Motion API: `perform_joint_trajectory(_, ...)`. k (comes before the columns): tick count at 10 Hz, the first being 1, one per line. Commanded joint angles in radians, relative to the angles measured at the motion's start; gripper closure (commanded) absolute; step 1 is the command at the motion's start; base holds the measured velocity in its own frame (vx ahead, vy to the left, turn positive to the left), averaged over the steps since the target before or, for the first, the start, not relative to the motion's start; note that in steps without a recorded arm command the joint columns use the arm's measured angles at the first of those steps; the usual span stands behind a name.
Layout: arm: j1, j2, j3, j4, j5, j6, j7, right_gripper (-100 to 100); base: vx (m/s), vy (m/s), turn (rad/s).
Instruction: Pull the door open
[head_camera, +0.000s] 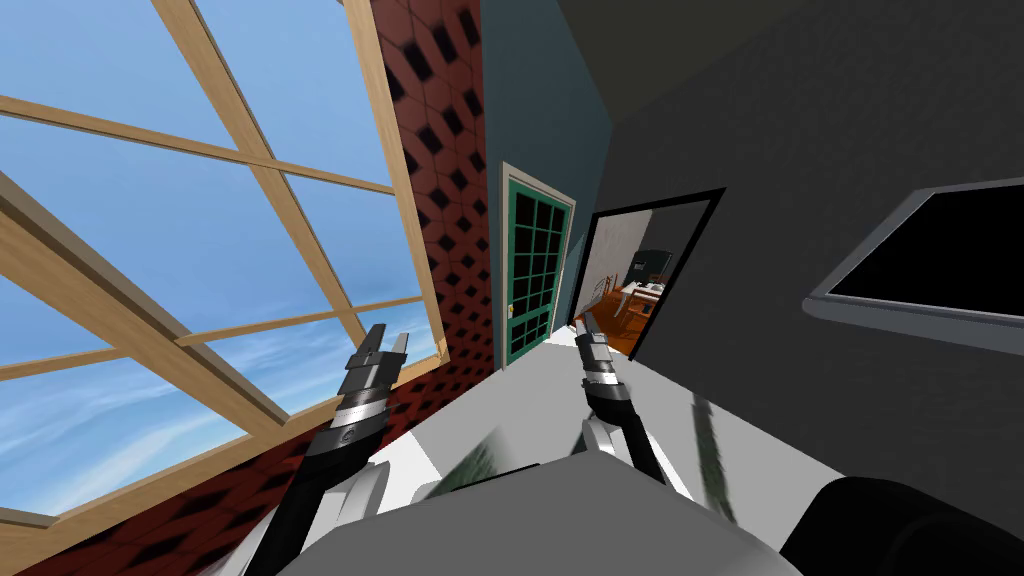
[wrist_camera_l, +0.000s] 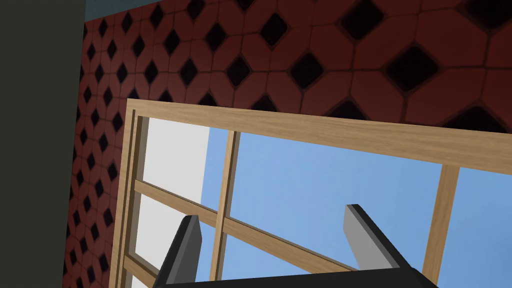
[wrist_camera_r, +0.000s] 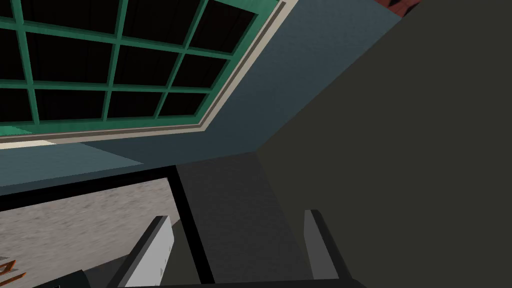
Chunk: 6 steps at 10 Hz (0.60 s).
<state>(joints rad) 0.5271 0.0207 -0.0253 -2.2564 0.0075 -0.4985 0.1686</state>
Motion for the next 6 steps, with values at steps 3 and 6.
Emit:
perform_joint_trajectory(3, -0.025, -0.019, -0.01, 0.074, 0.021, -0.017, 0.055, -100, 0.082, -0.04, 0.065)
perform_joint_trajectory(6, -0.052, -0.035, -0.021, 0.151, 0.044, -0.036, 0.114, -100, 0.09, -0.014, 0.064)
